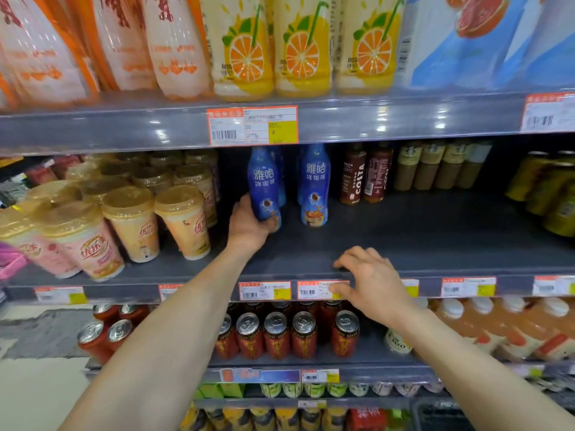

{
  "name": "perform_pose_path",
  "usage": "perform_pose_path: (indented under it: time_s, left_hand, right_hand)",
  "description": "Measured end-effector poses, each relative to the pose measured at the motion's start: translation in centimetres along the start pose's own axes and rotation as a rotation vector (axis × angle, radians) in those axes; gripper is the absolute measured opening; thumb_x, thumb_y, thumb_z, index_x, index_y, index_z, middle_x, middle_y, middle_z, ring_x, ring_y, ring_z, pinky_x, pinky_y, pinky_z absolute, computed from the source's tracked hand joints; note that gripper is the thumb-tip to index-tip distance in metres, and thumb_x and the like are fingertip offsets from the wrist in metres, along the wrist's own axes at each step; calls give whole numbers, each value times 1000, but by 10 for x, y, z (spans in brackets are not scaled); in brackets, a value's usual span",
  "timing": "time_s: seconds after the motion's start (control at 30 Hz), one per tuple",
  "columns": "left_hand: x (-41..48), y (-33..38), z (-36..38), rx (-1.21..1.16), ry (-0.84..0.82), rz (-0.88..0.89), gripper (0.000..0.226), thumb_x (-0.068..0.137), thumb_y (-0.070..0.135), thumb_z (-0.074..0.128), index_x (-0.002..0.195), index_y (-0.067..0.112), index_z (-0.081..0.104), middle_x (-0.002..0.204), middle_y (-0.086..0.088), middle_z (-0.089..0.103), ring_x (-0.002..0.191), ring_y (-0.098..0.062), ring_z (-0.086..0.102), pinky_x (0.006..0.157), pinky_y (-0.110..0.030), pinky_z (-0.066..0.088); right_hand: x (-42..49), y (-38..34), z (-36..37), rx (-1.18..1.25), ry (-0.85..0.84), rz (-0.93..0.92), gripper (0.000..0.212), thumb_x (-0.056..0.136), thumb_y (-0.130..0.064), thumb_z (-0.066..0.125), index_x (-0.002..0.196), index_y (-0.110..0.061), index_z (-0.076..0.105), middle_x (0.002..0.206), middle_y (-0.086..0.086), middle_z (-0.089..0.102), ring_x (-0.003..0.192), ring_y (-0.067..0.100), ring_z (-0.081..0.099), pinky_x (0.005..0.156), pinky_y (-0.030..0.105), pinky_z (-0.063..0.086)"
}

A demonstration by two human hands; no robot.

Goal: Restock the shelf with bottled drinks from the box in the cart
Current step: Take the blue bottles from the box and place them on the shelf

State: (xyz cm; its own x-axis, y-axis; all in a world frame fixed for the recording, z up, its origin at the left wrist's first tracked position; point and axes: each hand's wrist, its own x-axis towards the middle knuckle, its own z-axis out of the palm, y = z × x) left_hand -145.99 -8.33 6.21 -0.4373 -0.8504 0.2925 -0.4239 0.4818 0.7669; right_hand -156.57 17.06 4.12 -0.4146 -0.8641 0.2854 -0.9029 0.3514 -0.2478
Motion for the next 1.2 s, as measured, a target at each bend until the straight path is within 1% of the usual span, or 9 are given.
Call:
perform_pose_path:
  time_s: [0.1, 0.27, 0.43, 0.6, 0.7, 0.87, 0.93, 1.03, 1.2]
  left_hand:
    - [8, -1, 3, 14, -18, 2, 70, 74, 23, 82, 136, 18, 50, 130, -11, 58, 119, -29, 56, 99, -34, 43]
    - [15, 4, 5, -34, -47, 9, 60, 80, 16, 80, 133, 16, 52, 131, -6, 62, 120, -24, 58, 92, -25, 40]
    - [20, 6, 13, -21, -30, -9, 60, 79, 18, 81, 131, 14, 53, 131, -7, 61, 120, -25, 59, 95, -28, 42]
    - [17, 4, 9, 19, -14, -36, 77, 72, 28, 85, 137, 14, 48, 132, -11, 60, 120, -28, 59, 97, -32, 45]
    - [1, 5, 4, 57, -12, -58, 83, 78, 32, 81, 146, 10, 40, 137, -14, 54, 125, -30, 55, 103, -35, 44]
    - [-61, 15, -9, 154, -1, 169, 47, 85, 24, 71, 128, 9, 59, 120, -13, 60, 111, -32, 58, 94, -37, 46]
    - [-92, 23, -11, 209, -38, 265, 43, 88, 23, 68, 129, 10, 60, 122, -11, 60, 115, -30, 55, 98, -38, 44]
    - [-144, 33, -12, 201, -99, 376, 40, 92, 24, 65, 130, 13, 59, 123, -1, 60, 119, -21, 49, 102, -32, 39]
    - [-240, 24, -6, 229, -245, 395, 37, 91, 26, 65, 125, 13, 63, 122, -3, 63, 118, -23, 52, 104, -31, 36]
  right_hand:
    - [-1, -2, 1, -18, 17, 2, 40, 81, -46, 74, 114, -25, 66, 114, -9, 58, 106, 22, 51, 84, 40, 44]
    - [0, -3, -1, -41, -14, 16, 40, 84, -48, 69, 118, -28, 63, 119, -11, 55, 110, 19, 49, 87, 38, 42]
    - [0, -2, -1, -31, -11, 11, 40, 85, -49, 68, 119, -27, 62, 119, -12, 55, 111, 18, 48, 87, 37, 41]
    - [1, -1, -1, -39, -18, 4, 41, 86, -50, 66, 120, -29, 60, 120, -12, 53, 111, 17, 46, 87, 37, 40]
    - [1, -2, -2, -47, -14, 1, 42, 85, -50, 65, 121, -28, 59, 119, -11, 53, 111, 18, 46, 87, 37, 40]
    - [-1, -2, -1, -31, -7, 7, 43, 81, -47, 69, 117, -25, 60, 118, -7, 54, 110, 23, 48, 87, 40, 39]
    - [0, -4, -3, -39, -34, -3, 46, 83, -49, 66, 121, -26, 58, 121, -6, 53, 114, 23, 46, 91, 41, 40]
    - [-7, -12, -8, -70, -14, -14, 54, 84, -51, 63, 130, -23, 54, 128, -1, 51, 123, 25, 41, 97, 44, 39]
    - [-63, -21, -14, -55, 35, 24, 55, 81, -41, 66, 129, -14, 57, 124, 11, 55, 119, 36, 46, 96, 48, 45]
